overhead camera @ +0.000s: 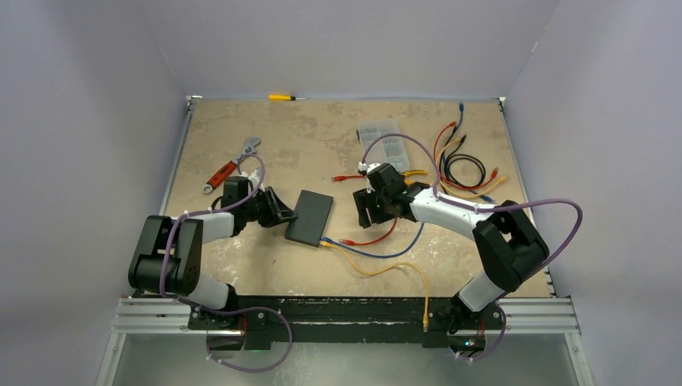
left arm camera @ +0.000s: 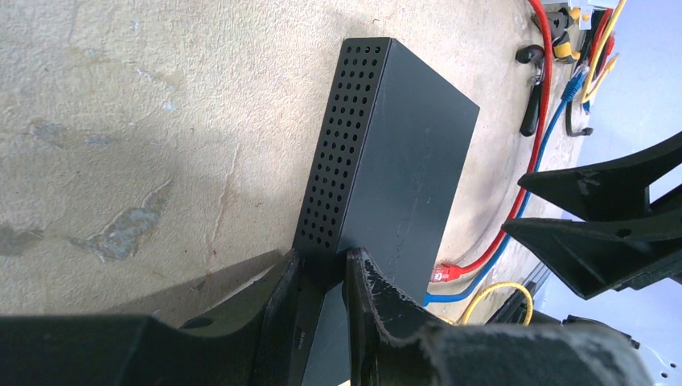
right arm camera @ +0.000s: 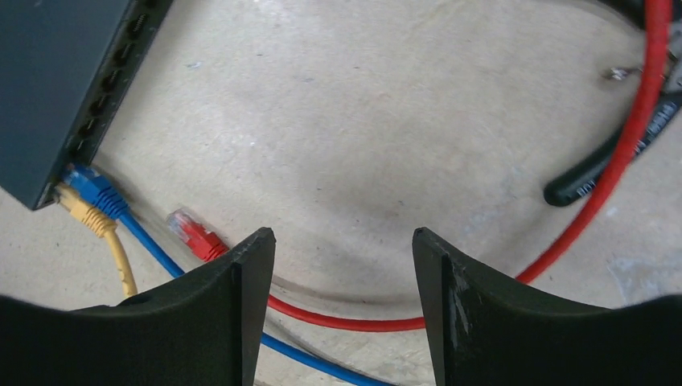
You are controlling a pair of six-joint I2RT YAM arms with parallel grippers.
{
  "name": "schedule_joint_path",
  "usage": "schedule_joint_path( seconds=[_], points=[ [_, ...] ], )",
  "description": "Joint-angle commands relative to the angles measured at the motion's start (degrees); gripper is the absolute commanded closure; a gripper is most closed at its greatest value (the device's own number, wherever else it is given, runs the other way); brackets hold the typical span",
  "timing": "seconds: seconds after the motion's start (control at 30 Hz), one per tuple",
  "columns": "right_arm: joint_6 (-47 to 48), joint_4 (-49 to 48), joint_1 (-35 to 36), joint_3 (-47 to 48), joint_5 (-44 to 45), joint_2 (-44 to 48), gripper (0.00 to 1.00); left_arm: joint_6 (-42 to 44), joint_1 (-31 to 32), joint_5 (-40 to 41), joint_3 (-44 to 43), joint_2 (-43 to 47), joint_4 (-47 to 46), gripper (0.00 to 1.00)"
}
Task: Pull the plug from the switch port
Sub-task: Pick up the connector from the center of the board.
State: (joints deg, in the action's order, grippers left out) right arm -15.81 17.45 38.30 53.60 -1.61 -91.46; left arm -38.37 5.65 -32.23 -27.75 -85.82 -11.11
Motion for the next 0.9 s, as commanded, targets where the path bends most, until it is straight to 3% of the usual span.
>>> schedule_joint_path(
  seconds=[0.0, 0.2, 0.43, 0.87],
  points=[
    [-6.1, 2.2, 0.0, -0.5, 8.6, 2.9, 0.35, 2.6, 0.4, 8.2, 2.8, -3.4, 6.1, 0.9],
    [-8.9, 1.4, -2.5, -1.2, 13.0, 5.6, 0.36, 2.7, 0.4, 8.1, 2.9, -3.2, 6.2, 0.9],
    [-7.5, -2.5, -10.5, -5.1, 4.7, 5.8, 0.44, 2.7, 0.4, 7.9, 3.1, -3.6, 5.8, 0.9],
    [-7.1, -4.9, -13.1, -5.8, -0.6, 1.1, 0.63, 2.7, 0.4, 7.5, 3.2, -3.5, 5.7, 0.9]
  ],
)
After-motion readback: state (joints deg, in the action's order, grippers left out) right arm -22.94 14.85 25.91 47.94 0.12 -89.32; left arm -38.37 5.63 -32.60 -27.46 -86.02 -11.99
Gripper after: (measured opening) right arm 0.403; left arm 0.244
